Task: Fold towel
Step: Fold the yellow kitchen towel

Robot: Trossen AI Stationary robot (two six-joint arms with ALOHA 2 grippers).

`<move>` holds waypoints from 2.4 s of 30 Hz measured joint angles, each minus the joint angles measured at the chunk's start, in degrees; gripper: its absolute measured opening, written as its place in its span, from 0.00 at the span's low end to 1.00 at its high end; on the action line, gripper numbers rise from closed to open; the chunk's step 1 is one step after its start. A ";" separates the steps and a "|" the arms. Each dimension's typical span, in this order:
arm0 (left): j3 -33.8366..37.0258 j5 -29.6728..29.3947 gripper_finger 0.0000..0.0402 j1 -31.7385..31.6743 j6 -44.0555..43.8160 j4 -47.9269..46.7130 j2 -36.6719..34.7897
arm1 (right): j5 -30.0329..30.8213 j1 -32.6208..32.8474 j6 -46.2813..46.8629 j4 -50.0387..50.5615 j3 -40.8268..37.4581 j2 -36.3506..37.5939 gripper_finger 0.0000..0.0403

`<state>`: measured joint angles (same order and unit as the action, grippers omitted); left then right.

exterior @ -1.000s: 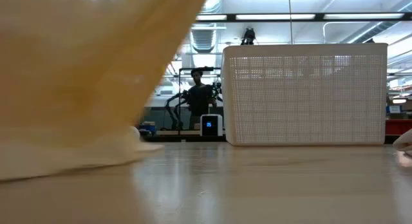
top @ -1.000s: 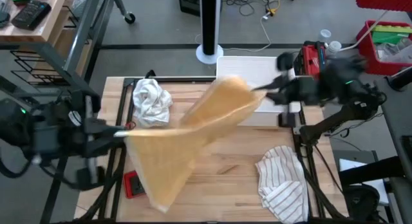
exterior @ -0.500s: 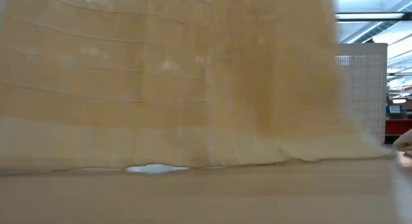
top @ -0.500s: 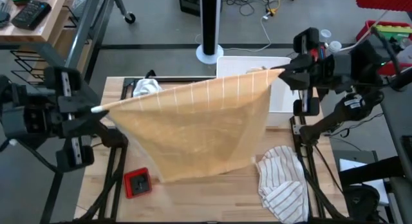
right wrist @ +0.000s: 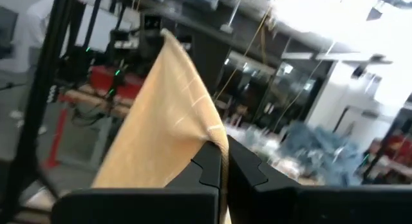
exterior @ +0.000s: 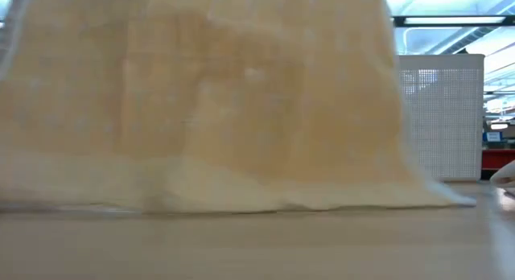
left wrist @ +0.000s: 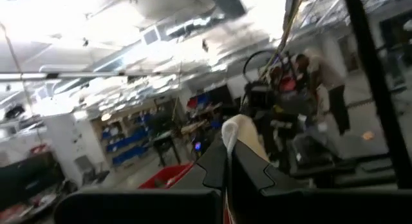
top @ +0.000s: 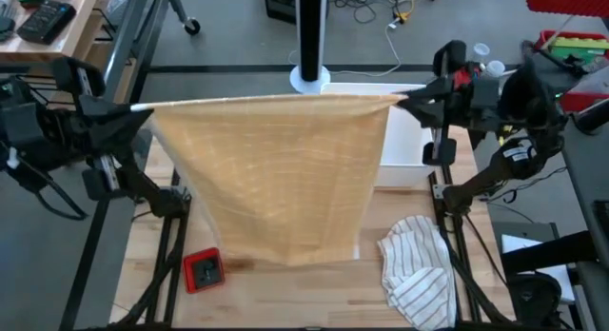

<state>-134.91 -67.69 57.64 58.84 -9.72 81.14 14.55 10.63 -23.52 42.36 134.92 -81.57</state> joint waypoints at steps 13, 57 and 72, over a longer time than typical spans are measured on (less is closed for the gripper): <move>0.07 -13.26 0.00 0.55 -0.35 -2.12 4.13 | -15.17 0.22 14.82 5.31 0.10 1.85 0.00; 0.04 5.03 0.00 -10.20 3.60 -0.84 -0.74 | -7.45 -1.52 16.00 -2.37 0.08 3.35 0.00; 0.33 -1.77 0.00 -7.78 -9.44 -7.44 0.55 | -18.94 0.12 30.17 8.40 0.08 3.64 0.00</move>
<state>-134.58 -69.45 49.86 49.40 -17.16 81.68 -4.40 10.75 6.65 50.76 135.00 -77.93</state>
